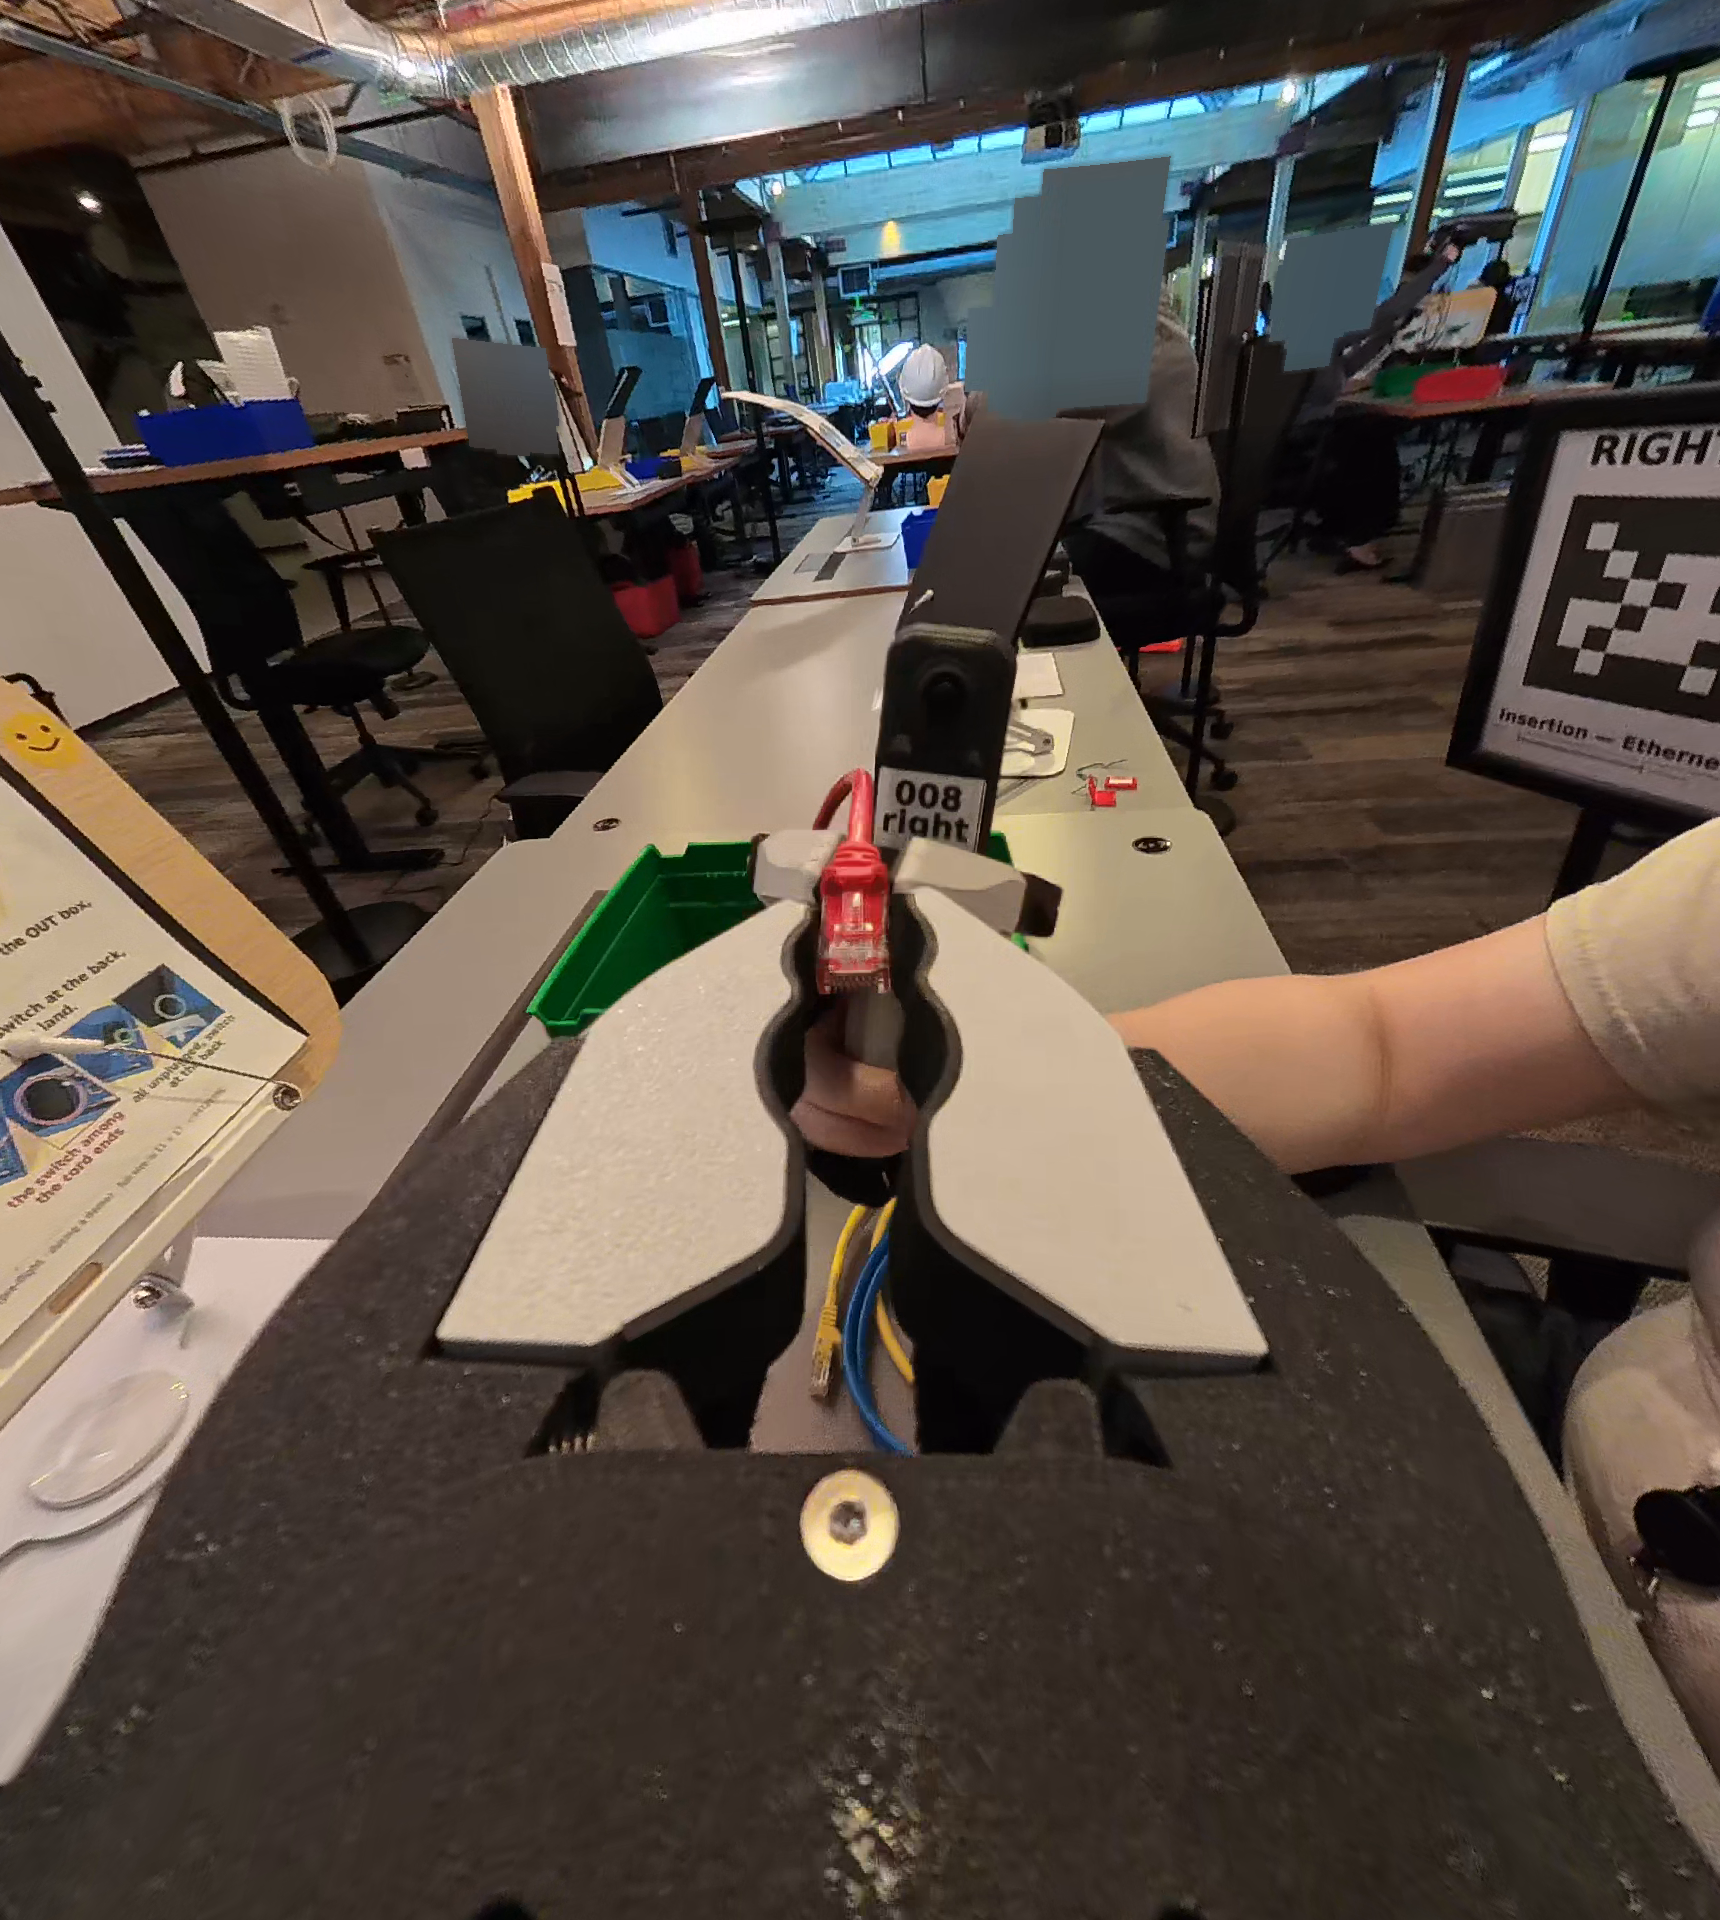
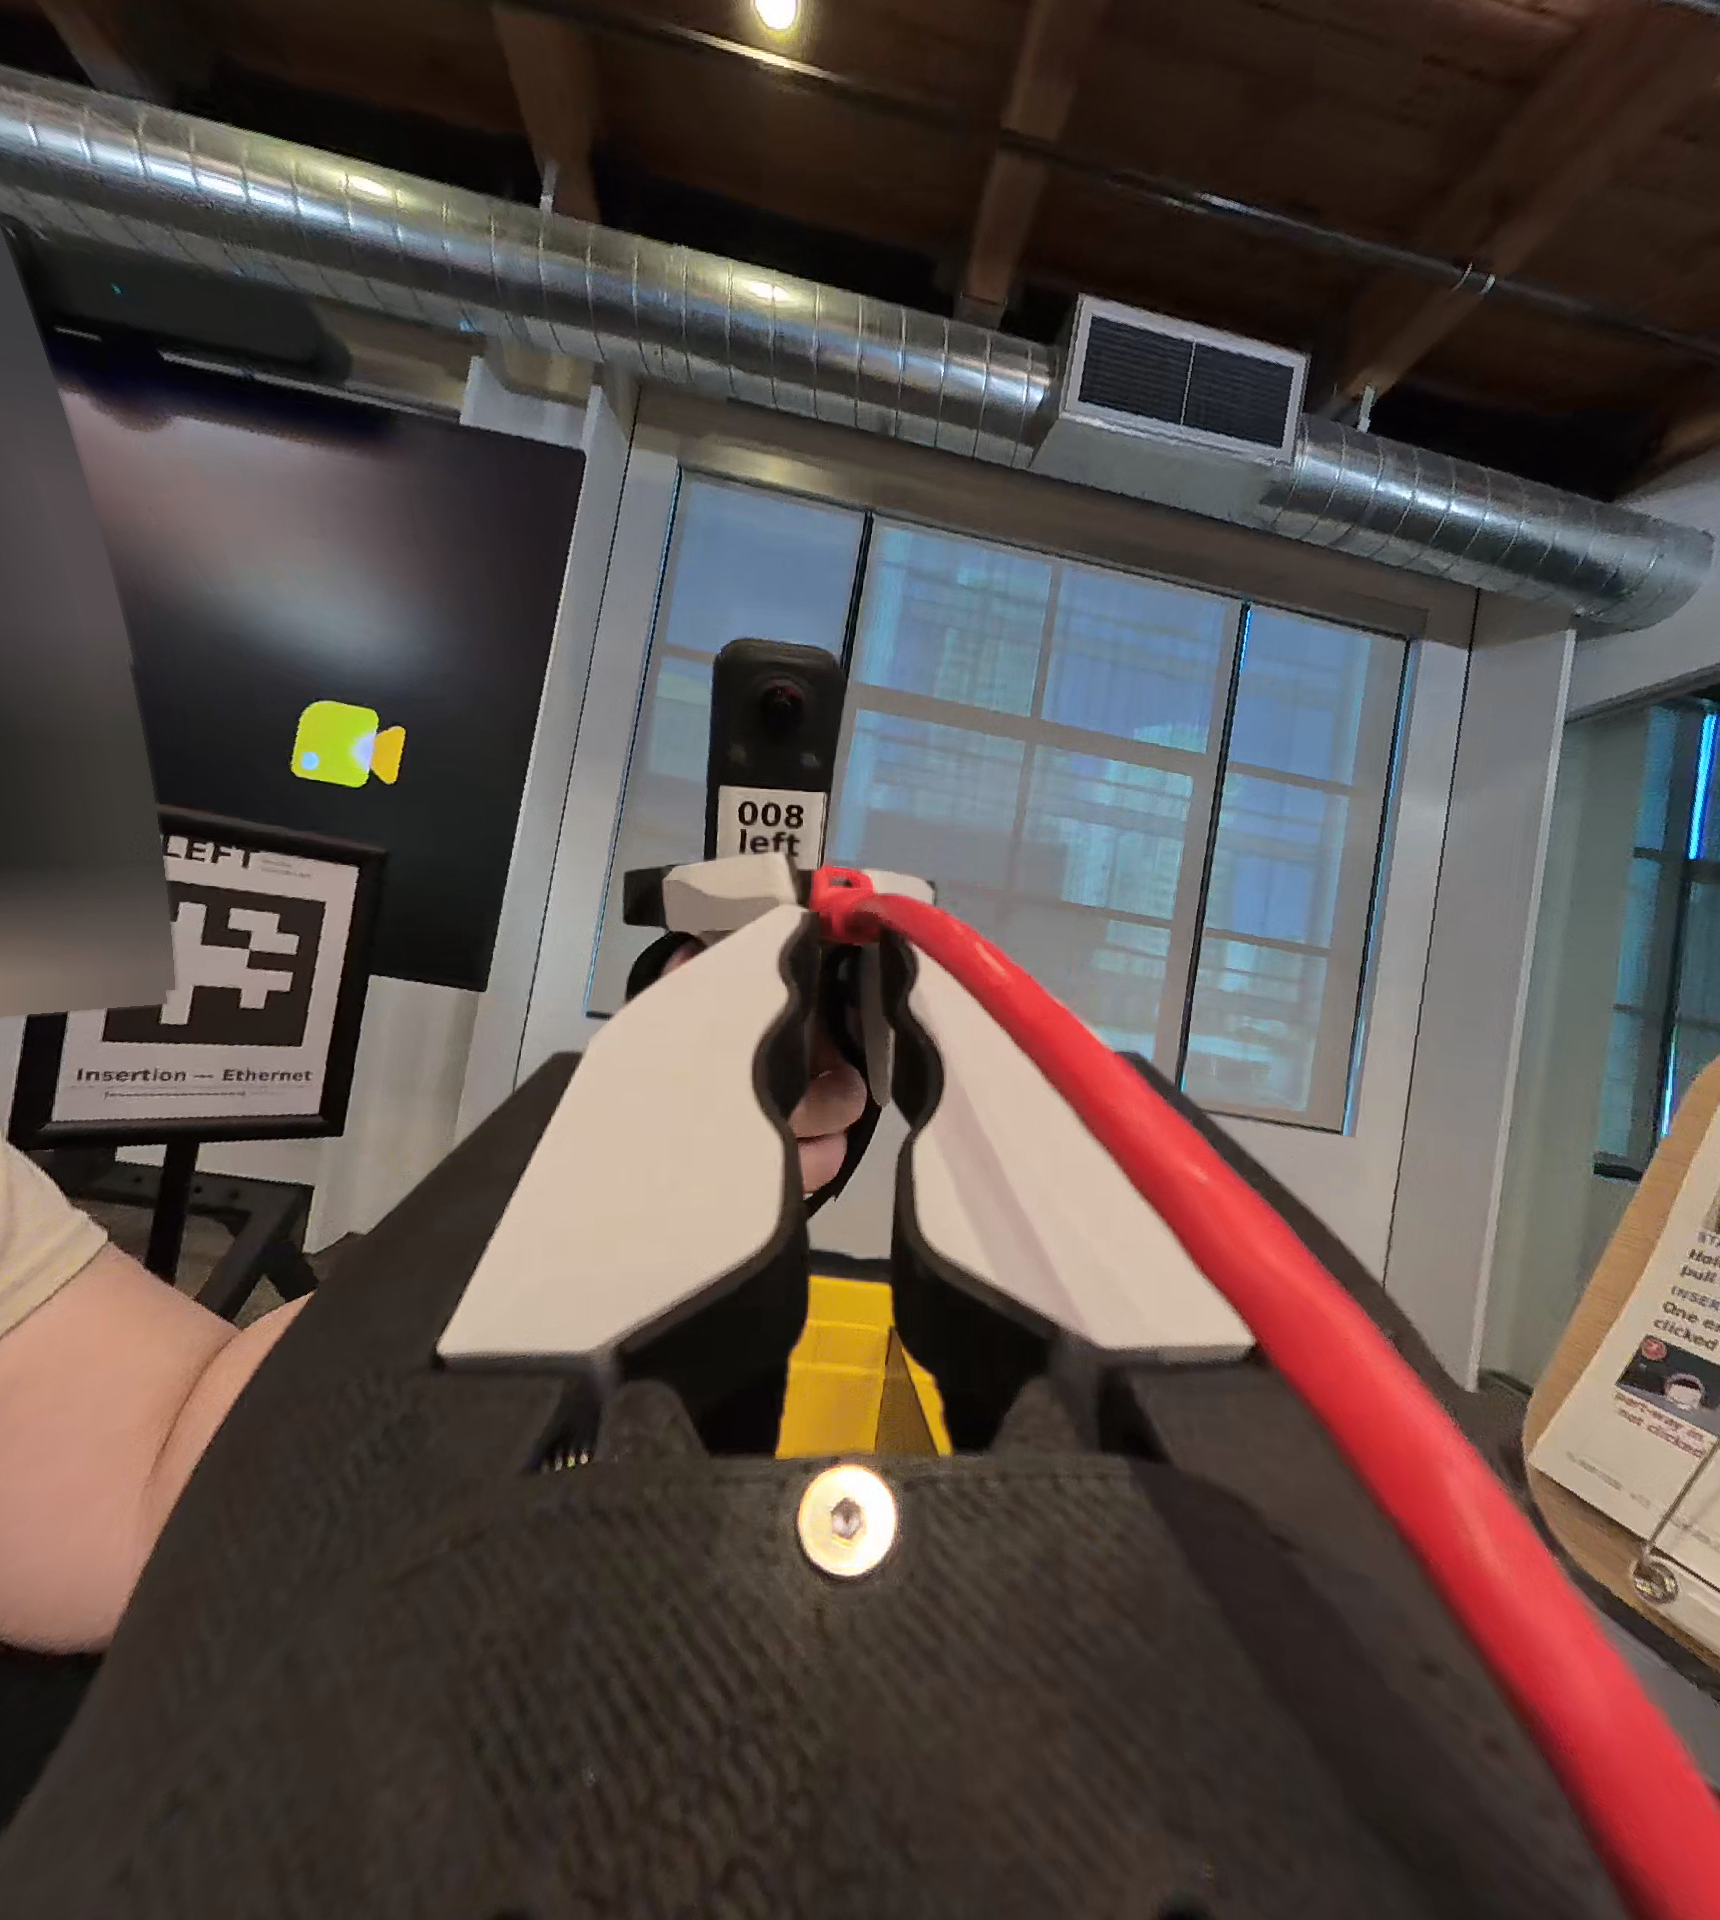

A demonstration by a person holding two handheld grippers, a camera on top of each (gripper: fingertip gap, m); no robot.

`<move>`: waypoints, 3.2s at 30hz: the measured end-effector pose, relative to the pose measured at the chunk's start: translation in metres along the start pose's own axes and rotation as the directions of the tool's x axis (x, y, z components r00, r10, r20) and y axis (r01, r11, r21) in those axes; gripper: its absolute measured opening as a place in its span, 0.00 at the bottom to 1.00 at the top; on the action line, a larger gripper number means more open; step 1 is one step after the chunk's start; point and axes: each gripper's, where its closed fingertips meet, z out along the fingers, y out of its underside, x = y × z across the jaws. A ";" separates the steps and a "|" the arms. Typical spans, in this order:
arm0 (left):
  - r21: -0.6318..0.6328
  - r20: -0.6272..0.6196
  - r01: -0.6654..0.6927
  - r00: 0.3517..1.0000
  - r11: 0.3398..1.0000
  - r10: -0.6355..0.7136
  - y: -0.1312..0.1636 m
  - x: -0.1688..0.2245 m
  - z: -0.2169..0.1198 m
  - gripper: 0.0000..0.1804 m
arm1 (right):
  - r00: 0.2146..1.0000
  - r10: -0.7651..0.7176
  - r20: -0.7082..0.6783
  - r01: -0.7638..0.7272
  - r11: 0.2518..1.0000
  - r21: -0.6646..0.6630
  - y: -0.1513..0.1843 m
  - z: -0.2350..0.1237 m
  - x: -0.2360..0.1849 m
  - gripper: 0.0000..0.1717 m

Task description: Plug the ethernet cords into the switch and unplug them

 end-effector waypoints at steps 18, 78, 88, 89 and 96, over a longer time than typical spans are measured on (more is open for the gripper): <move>-0.266 0.199 -0.477 0.823 0.838 0.532 0.018 0.005 0.020 0.13 | 0.622 -0.763 -0.177 0.600 0.609 -0.519 0.027 -0.023 0.048 0.06; 0.064 -0.379 0.529 0.797 0.846 -0.469 -0.006 0.007 0.005 0.15 | 0.452 -0.890 -0.061 0.854 0.452 -0.257 -0.015 -0.004 -0.024 0.06; 0.043 -0.320 0.438 0.857 0.898 -0.404 -0.003 0.012 0.009 0.10 | 0.469 -0.882 -0.032 0.845 0.459 -0.274 -0.015 -0.006 -0.020 0.06; 0.050 -0.314 0.429 0.864 0.902 -0.393 -0.004 0.012 0.009 0.10 | 0.472 -0.881 -0.036 0.845 0.463 -0.266 -0.016 -0.006 -0.021 0.06; 0.100 -0.326 0.448 0.858 0.888 -0.397 -0.011 0.015 0.018 0.17 | 0.397 -0.916 -0.061 0.873 0.397 -0.285 -0.018 -0.005 -0.019 0.06</move>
